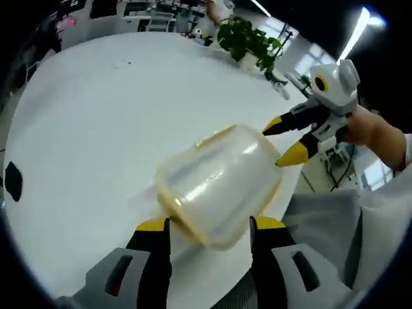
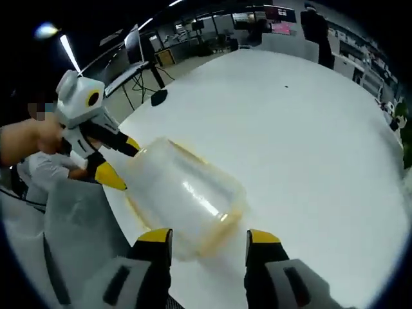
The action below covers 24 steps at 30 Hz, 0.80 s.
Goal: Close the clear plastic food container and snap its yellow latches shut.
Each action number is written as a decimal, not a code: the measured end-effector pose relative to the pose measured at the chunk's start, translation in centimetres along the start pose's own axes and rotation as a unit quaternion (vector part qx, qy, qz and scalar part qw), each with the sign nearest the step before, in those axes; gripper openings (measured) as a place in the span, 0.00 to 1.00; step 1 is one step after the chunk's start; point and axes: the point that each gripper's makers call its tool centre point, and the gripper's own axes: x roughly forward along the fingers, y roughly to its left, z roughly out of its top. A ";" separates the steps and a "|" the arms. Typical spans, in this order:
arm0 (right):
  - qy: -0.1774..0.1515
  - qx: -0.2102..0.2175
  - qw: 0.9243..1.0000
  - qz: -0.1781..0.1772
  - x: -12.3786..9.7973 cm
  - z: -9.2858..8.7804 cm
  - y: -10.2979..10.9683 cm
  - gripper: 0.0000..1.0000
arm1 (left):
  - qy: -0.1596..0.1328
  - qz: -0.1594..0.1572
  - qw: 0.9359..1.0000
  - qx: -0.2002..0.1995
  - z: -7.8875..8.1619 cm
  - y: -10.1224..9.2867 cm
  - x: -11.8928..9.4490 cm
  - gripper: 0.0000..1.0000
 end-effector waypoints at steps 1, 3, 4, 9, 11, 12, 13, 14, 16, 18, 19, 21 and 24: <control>-0.001 0.000 1.000 0.002 0.0 0.1 0.2 0.38 | 0.001 0.002 1.000 -0.003 0.0 0.0 0.0 0.47; -0.002 0.008 1.000 0.002 0.1 0.3 0.4 0.36 | -0.001 0.006 1.000 -0.013 0.0 0.1 0.1 0.45; -0.002 0.006 1.000 0.004 0.2 0.4 0.4 0.37 | -0.003 0.007 1.000 -0.019 0.1 0.2 0.2 0.45; 0.001 0.019 1.000 -0.003 0.2 0.4 0.3 0.37 | -0.005 0.011 0.999 -0.033 0.2 0.2 0.3 0.44; 0.001 0.019 1.000 -0.004 0.2 0.4 0.4 0.36 | -0.006 0.012 0.999 -0.040 0.3 0.3 0.4 0.44; 0.001 0.020 1.000 -0.005 0.2 0.4 0.4 0.36 | -0.006 0.011 0.999 -0.041 0.3 0.3 0.4 0.44; 0.002 0.018 1.000 -0.006 0.2 0.4 0.5 0.36 | -0.006 0.011 0.999 -0.042 0.3 0.2 0.4 0.43; 0.002 0.017 1.000 -0.007 0.2 0.4 0.5 0.35 | -0.006 0.011 0.999 -0.043 0.3 0.2 0.4 0.43; 0.003 0.018 1.000 -0.008 0.2 0.4 0.5 0.35 | -0.009 0.012 0.999 -0.048 0.3 0.1 0.4 0.43; 0.004 0.018 1.000 -0.009 0.3 0.4 0.5 0.35 | -0.010 0.011 0.999 -0.049 0.3 0.1 0.4 0.42; 0.003 0.017 1.000 -0.008 0.3 0.4 0.5 0.35 | -0.012 0.011 0.999 -0.052 0.3 0.1 0.5 0.42; 0.001 0.028 1.000 -0.010 0.4 0.5 0.5 0.34 | -0.009 0.010 0.999 -0.049 0.3 0.1 0.5 0.41; 0.001 0.022 1.000 -0.008 0.2 0.5 0.2 0.33 | -0.006 0.009 0.999 -0.052 0.3 0.1 0.5 0.41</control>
